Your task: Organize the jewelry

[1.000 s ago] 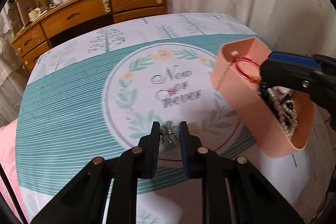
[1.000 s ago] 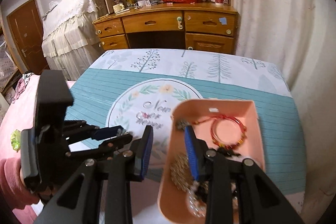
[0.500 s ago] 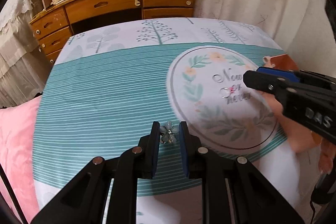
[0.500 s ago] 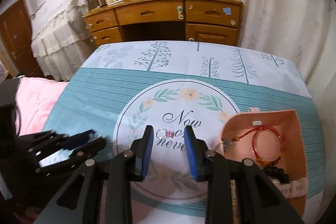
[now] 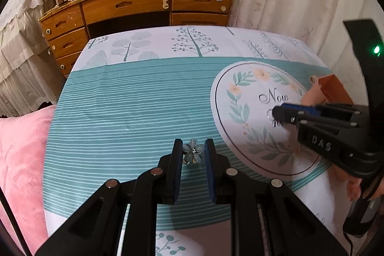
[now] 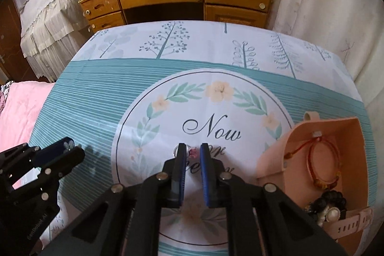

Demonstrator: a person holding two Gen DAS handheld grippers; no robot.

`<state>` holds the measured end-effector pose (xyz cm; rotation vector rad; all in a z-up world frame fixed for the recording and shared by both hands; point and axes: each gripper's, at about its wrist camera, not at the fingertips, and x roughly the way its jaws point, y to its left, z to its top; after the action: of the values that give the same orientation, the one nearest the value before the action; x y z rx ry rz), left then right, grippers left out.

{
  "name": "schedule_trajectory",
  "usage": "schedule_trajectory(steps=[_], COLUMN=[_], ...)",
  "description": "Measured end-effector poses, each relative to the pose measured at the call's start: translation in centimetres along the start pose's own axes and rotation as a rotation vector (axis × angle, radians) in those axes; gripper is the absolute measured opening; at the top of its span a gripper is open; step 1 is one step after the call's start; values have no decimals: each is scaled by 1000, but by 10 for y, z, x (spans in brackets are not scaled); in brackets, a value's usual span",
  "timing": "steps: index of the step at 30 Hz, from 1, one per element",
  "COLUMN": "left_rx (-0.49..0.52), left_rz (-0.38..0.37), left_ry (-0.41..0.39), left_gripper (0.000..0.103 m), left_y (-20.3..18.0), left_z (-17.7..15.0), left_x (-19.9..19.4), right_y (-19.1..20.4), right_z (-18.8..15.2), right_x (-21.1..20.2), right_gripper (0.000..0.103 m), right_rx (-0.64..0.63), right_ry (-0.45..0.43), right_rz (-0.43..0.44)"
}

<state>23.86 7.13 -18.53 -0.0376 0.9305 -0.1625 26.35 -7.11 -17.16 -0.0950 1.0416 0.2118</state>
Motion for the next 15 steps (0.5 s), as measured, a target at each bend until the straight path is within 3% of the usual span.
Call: schedule_trajectory(steps=[9, 15], left_rx=[7, -1], left_rz=[25, 27], left_ry=[-26, -56], left_gripper=[16, 16], left_y=[-12, -33], left_z=[5, 6], left_x=[-9, -23], right_y=[-12, -26], right_z=[2, 3], right_x=[-3, -28], right_gripper=[6, 6], right_rx=[40, 52], right_ry=[7, -22], right_rz=[62, 109])
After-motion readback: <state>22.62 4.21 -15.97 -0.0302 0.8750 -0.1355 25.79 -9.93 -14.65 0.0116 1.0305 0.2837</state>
